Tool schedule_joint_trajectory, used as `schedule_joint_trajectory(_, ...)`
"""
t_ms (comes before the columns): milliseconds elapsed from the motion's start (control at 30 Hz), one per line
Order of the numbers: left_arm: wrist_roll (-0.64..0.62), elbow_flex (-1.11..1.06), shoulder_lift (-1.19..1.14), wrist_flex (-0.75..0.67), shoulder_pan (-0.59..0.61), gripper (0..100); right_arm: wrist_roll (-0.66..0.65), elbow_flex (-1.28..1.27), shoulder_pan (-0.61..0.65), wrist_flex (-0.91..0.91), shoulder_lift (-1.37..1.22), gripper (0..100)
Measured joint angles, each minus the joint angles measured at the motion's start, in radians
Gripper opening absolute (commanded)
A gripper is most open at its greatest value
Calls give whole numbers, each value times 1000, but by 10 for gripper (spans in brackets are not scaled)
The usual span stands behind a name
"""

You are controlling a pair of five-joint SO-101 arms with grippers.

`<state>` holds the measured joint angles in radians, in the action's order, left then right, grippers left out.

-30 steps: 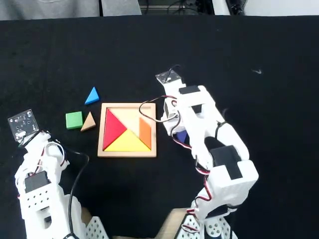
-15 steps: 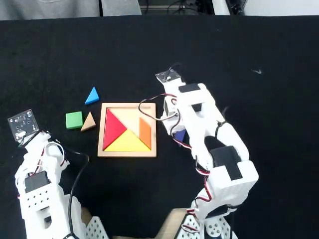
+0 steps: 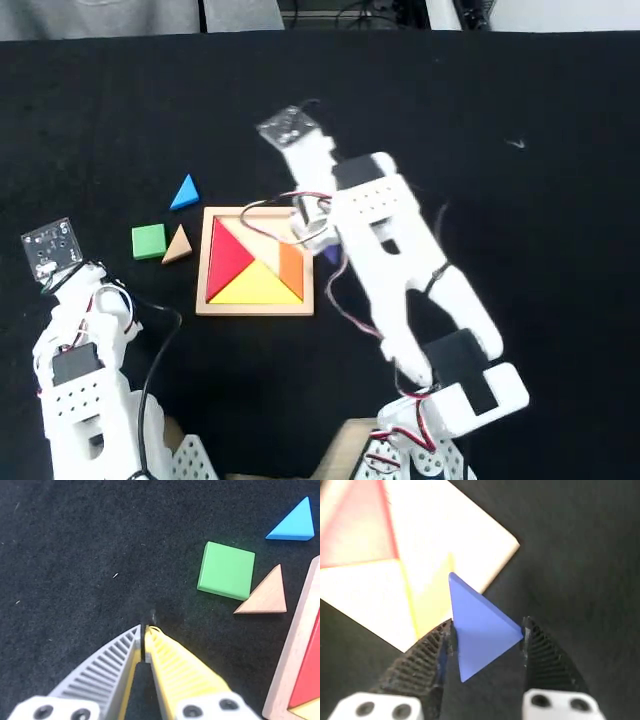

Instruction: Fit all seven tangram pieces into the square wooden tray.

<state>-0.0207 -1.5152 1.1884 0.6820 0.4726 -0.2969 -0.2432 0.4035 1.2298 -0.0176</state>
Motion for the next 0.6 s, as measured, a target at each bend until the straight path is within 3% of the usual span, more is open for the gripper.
schedule_joint_trajectory(200,0,0,0,0,0,30,-5,61,71,-78,-120,152)
schedule_joint_trajectory(600,0,0,0,0,-9,30,-5,215,72,-100,-336,152)
